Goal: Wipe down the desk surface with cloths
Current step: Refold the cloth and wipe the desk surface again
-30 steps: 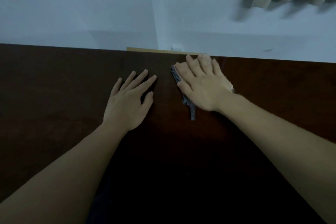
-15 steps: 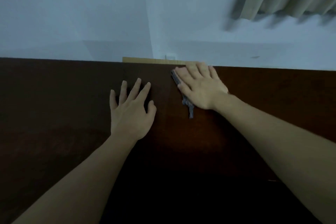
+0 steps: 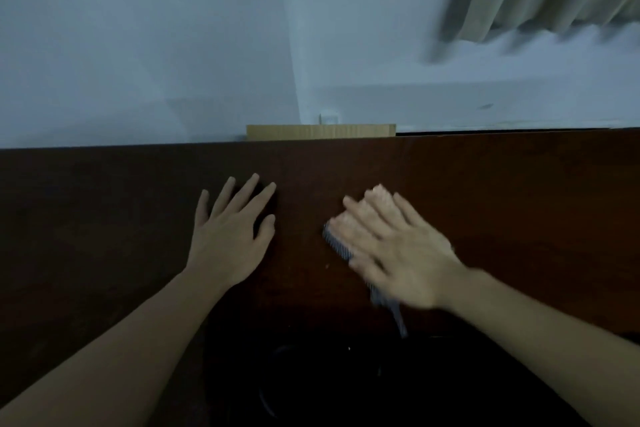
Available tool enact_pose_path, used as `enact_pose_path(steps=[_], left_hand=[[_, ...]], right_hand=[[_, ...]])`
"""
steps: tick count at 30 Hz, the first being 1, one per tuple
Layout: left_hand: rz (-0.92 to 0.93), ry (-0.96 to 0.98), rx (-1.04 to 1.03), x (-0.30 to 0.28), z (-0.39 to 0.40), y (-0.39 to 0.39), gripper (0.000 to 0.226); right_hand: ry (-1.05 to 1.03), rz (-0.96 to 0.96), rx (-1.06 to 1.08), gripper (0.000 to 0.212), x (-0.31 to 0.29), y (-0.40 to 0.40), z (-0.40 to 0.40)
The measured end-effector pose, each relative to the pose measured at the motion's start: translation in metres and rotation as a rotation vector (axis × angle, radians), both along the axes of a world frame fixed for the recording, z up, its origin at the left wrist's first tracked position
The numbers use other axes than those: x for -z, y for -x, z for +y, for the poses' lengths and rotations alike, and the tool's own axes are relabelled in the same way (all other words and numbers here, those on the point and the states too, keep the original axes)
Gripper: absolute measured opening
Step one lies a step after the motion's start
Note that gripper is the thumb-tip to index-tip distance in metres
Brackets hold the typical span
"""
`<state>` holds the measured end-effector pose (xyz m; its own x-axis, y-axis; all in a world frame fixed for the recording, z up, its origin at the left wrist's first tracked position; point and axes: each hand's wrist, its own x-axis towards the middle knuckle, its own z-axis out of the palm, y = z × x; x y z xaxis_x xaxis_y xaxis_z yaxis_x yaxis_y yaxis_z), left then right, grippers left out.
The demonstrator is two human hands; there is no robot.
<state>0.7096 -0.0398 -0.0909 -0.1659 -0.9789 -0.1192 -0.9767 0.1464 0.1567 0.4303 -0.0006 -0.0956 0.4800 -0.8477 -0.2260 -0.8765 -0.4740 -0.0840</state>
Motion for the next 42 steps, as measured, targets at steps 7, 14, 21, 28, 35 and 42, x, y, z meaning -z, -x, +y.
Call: enact_pose_path(steps=[7, 14, 21, 28, 35, 42], left_hand=[[0.034, 0.021, 0.015, 0.013, 0.001, -0.010, 0.054], [0.017, -0.005, 0.018, 0.011, 0.000, -0.009, 0.056], [0.045, -0.003, 0.022, 0.012, 0.000, -0.011, 0.055], [0.063, 0.028, 0.013, 0.013, 0.002, -0.011, 0.054], [0.072, 0.028, 0.007, 0.015, 0.002, -0.011, 0.062], [0.056, -0.010, 0.004, 0.012, 0.001, -0.011, 0.055]], right_hand=[[0.000, 0.035, 0.328, 0.060, -0.001, -0.012, -0.114], [0.019, 0.016, 0.020, 0.063, 0.001, -0.052, -0.013], [0.029, 0.049, -0.023, 0.063, 0.002, -0.032, -0.050], [-0.012, 0.031, 0.249, 0.060, 0.000, -0.041, -0.124], [0.003, -0.002, -0.102, 0.063, 0.001, -0.048, 0.008], [0.036, 0.041, 0.062, 0.060, -0.001, -0.051, -0.076]])
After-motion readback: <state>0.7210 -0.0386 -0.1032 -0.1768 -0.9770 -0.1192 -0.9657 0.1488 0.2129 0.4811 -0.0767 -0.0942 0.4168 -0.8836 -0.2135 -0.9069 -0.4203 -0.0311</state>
